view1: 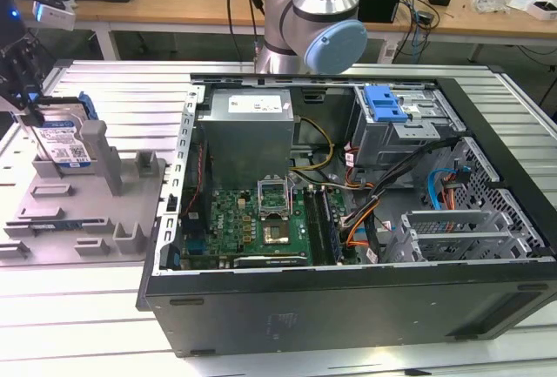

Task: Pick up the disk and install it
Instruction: 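Pick up the disk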

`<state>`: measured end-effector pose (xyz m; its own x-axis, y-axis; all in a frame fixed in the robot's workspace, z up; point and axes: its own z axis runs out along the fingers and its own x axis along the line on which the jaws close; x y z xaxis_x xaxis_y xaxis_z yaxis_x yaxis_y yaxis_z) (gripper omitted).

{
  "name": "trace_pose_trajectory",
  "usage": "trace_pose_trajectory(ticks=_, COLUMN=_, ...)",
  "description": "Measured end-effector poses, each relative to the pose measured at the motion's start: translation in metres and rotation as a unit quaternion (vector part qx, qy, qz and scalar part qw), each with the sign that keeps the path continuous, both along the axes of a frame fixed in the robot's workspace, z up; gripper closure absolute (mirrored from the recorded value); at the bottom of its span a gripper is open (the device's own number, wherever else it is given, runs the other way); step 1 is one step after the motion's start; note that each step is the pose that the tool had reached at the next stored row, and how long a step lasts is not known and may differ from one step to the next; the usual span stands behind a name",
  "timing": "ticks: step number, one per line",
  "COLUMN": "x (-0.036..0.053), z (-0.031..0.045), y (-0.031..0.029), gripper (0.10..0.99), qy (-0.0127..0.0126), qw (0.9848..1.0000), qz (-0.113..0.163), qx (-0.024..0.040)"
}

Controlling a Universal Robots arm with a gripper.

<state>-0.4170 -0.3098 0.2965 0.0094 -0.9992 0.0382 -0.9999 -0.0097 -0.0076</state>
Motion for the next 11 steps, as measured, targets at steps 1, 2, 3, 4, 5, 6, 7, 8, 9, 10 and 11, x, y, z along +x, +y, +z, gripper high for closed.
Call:
trace_pose_trajectory(ticks=1, x=0.0000, z=-0.0001, y=0.0000, gripper=0.722, qy=0.0000, qw=1.0000, qz=0.000, qx=0.0000)
trace_pose_trajectory(ticks=2, x=0.0000, z=-0.0001, y=0.0000, gripper=0.722, qy=0.0000, qw=1.0000, qz=0.000, qx=0.0000)
trace_pose_trajectory(ticks=3, x=0.0000, z=-0.0002, y=0.0000, gripper=0.722, qy=0.0000, qw=1.0000, qz=0.000, qx=0.0000)
trace_pose_trajectory(ticks=4, x=0.0000, z=-0.0002, y=0.0000, gripper=0.722, qy=0.0000, qw=1.0000, qz=0.000, qx=0.0000)
trace_pose_trajectory(ticks=5, x=0.0000, z=-0.0003, y=0.0000, gripper=0.722, qy=0.0000, qw=1.0000, qz=0.000, qx=0.0000)
trace_pose_trajectory(ticks=6, x=0.0000, z=-0.0003, y=0.0000, gripper=0.722, qy=0.0000, qw=1.0000, qz=0.000, qx=0.0000)
trace_pose_trajectory(ticks=7, x=0.0000, z=0.0003, y=0.0000, gripper=0.722, qy=-0.0003, qw=1.0000, qz=0.000, qx=0.0002)
trace_pose_trajectory(ticks=8, x=0.0000, z=0.0017, y=0.0000, gripper=0.722, qy=-0.0004, qw=1.0000, qz=0.000, qx=0.0003)
trace_pose_trajectory(ticks=9, x=0.0000, z=0.0038, y=0.0000, gripper=0.722, qy=-0.0001, qw=1.0000, qz=0.000, qx=0.0004)
trace_pose_trajectory(ticks=10, x=0.0000, z=0.0058, y=0.0000, gripper=0.722, qy=-0.0001, qw=1.0000, qz=0.000, qx=0.0005)
trace_pose_trajectory(ticks=11, x=0.0000, z=0.0094, y=0.0000, gripper=0.722, qy=-0.0001, qw=1.0000, qz=0.000, qx=0.0009)
